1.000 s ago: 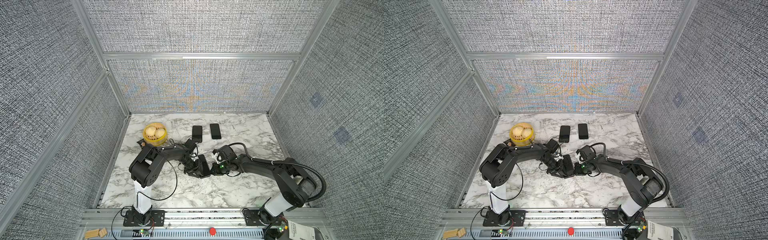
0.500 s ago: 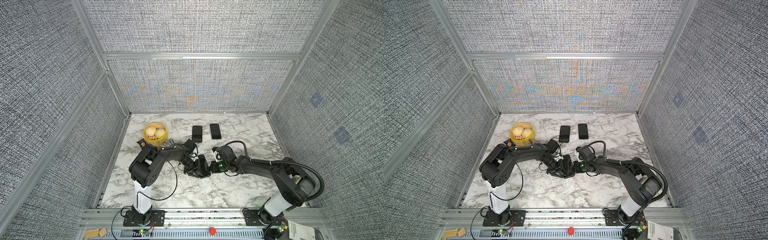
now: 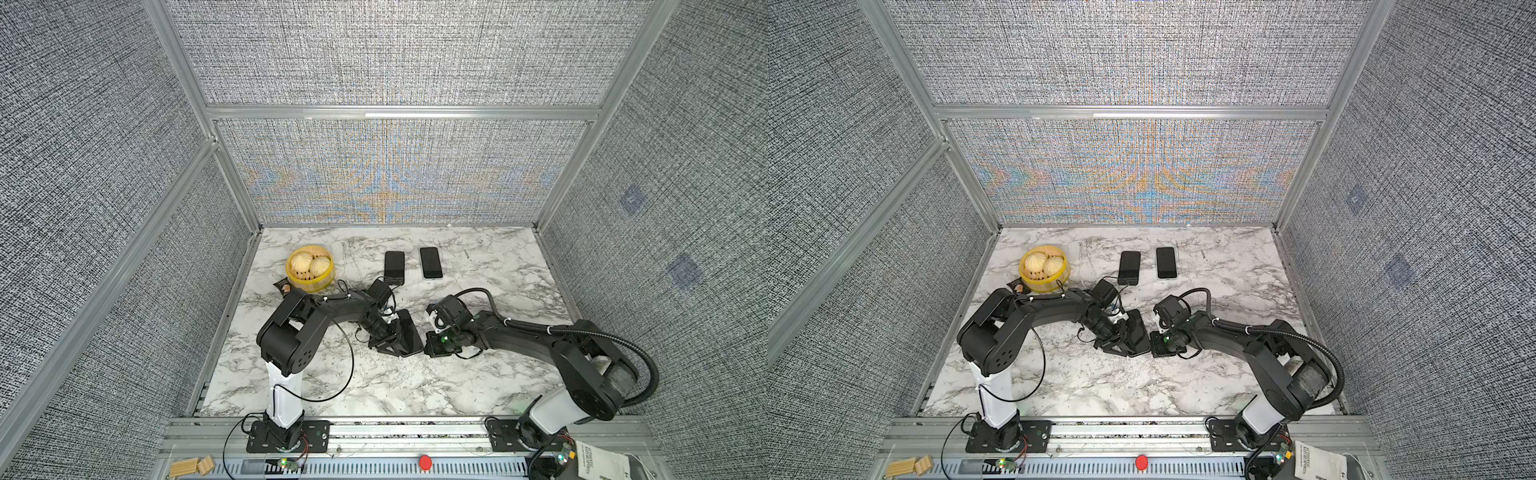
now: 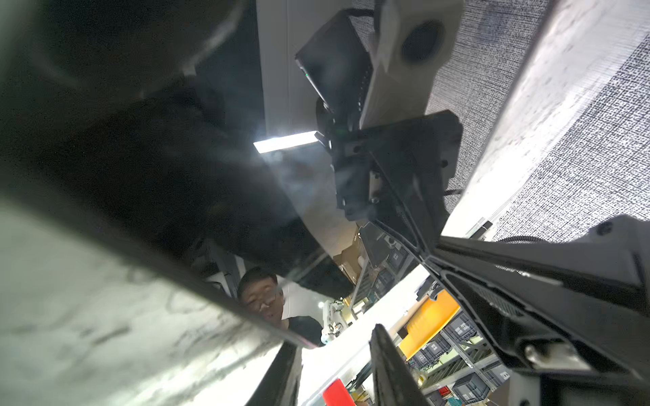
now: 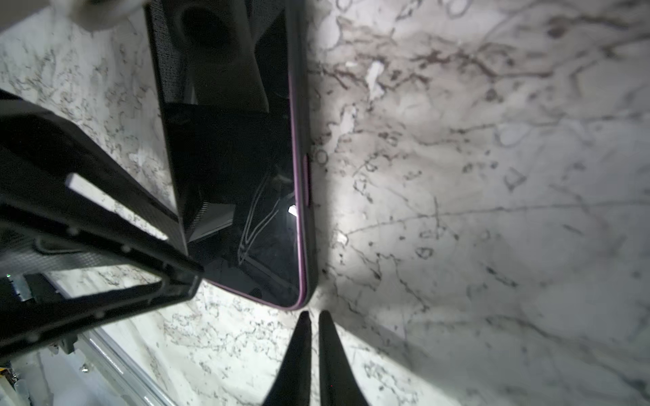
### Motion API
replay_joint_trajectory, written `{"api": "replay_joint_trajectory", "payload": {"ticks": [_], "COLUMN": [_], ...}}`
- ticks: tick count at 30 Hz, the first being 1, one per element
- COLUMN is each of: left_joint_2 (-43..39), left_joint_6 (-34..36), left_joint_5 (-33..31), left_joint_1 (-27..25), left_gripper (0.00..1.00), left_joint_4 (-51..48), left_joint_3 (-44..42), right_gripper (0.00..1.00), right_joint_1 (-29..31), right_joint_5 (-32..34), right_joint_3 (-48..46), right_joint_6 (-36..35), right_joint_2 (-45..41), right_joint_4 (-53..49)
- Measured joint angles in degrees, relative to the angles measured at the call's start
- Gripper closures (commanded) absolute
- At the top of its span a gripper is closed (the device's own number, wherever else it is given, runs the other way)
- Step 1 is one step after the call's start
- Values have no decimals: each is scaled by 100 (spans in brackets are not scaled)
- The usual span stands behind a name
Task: Put the phone into the phone case
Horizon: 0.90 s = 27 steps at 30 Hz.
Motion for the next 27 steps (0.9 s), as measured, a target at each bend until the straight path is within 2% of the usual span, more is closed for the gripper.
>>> {"api": "replay_joint_trajectory", "payload": {"ticks": [5, 8, 11, 18, 23, 27], "left_joint_2": [-306, -581, -905, -1569, -1655, -1626], "left_joint_6": [-15, -42, -127, -232, -136, -63], "left_joint_5": [-485, -909, -1182, -1521, -1591, -1543], "left_joint_1": [81, 192, 350, 896, 1054, 1082], "left_gripper": [63, 61, 55, 35, 33, 33], "left_joint_4": [15, 15, 31, 179, 153, 173], "left_joint_3": [-153, -291, -448, -938, -1099, -1134], "right_gripper": [70, 56, 43, 28, 34, 50], "right_joint_1": [4, 72, 286, 669, 741, 824], "right_joint_5": [203, 398, 621, 1123, 1322, 1346], "right_joint_3": [175, 348, 667, 1397, 1692, 1729], "right_joint_6": [-190, -286, -385, -535, -610, -597], "right_joint_2": [-212, -188, -42, 590, 855, 848], "right_joint_4": [-251, -391, -472, -686, -728, -881]}}
